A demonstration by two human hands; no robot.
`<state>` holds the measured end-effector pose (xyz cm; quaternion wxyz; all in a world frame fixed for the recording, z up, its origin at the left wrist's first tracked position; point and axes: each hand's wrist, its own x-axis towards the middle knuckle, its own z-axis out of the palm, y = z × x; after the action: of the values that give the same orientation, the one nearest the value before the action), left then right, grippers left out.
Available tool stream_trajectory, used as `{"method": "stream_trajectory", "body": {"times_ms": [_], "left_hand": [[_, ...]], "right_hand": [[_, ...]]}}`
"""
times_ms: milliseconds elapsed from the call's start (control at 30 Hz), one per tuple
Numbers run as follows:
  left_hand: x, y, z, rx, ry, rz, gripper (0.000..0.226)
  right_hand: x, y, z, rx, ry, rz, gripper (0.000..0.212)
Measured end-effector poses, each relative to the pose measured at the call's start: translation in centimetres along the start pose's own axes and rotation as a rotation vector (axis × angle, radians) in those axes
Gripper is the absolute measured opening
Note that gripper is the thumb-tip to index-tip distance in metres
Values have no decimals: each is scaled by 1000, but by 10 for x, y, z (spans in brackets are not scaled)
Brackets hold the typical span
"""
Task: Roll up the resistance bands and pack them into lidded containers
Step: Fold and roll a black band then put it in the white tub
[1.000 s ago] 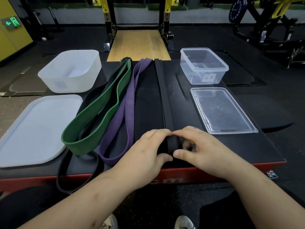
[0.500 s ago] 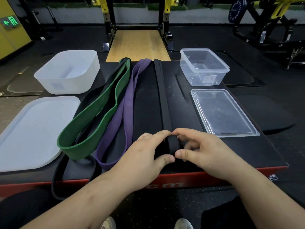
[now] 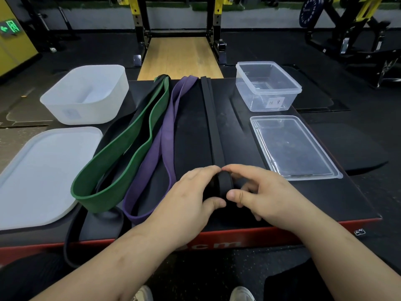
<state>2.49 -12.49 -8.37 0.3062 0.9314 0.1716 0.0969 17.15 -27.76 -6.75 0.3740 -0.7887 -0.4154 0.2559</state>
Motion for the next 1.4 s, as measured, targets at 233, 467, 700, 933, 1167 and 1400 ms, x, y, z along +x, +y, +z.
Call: {"method": "stream_trajectory", "body": {"times_ms": [233,467,700,933,1167,1400], "left_hand": [[8,1,-1,-34,17,-10,67],[9,7,2,-31,6,17,66],[10,6,3,-14,4,45,61],[-12,6,-1,-7,-25,144,58],[-14,4,1,-19,-24,87,72],[-12,4,1,-37,-12,91,69]], "right_hand": [[7,0,-2,-36,-19,22,56],[9,-1,-4,-44,-51,-1,58],[11,0,-2,-50,-30,-36,50],[-6,6,-11,-21,-182,-133,33],[-18,4,-5,45,-81,-73,42],[-14,4,-6,47,-70,-56,42]]}}
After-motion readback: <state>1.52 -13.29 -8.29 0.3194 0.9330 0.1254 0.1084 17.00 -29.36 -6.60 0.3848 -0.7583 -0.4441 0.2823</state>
